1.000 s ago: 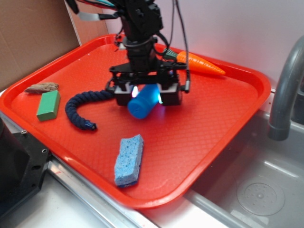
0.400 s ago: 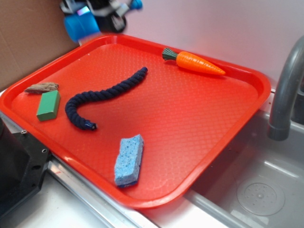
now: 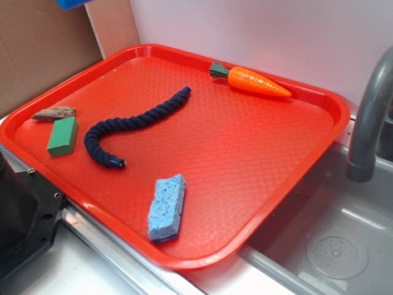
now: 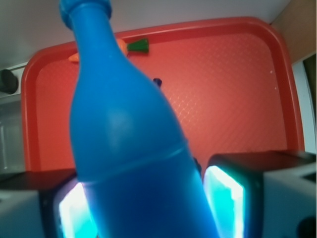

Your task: Grab the blue bottle.

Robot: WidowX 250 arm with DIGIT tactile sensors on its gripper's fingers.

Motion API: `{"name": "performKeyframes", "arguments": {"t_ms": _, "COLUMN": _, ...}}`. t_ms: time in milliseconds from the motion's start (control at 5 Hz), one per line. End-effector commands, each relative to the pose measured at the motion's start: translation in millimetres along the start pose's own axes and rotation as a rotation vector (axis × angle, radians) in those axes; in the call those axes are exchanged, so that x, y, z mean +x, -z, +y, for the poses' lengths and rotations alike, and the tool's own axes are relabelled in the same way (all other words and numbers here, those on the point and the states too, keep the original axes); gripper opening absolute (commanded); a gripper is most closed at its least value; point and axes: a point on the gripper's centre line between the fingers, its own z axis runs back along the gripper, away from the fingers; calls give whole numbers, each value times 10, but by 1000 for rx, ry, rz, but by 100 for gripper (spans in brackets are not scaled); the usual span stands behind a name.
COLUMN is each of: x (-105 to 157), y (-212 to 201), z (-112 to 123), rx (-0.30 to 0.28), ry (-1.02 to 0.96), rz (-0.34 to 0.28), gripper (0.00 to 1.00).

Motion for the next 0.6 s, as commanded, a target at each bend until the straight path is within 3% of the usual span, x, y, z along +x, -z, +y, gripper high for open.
{"name": "performKeyframes", "arguments": {"t_ms": 0, "x": 127, "y": -251, "z": -71, "rx": 20, "ry": -6, "rz": -43, "gripper": 0}}
{"name": "performKeyframes", "arguments": {"t_ms": 400, "x": 158, "y": -196, "z": -119, "rx": 43, "ry": -15, "rz": -43, "gripper": 0}}
